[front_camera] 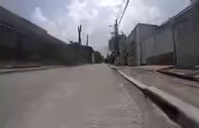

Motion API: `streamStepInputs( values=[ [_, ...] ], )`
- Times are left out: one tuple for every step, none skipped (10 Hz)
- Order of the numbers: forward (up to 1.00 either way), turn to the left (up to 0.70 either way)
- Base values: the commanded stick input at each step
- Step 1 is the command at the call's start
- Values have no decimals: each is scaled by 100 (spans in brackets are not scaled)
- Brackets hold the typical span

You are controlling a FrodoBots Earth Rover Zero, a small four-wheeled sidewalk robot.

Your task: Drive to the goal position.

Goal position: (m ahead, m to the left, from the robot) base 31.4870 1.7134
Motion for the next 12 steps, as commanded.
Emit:
streamStepInputs(
  values=[
    [100,0],
    [100,0],
    [100,0],
    [100,0],
    [100,0],
    [100,0],
    [100,0],
    [100,0],
    [100,0],
    [100,0],
    [100,0],
    [100,0]
  ],
)
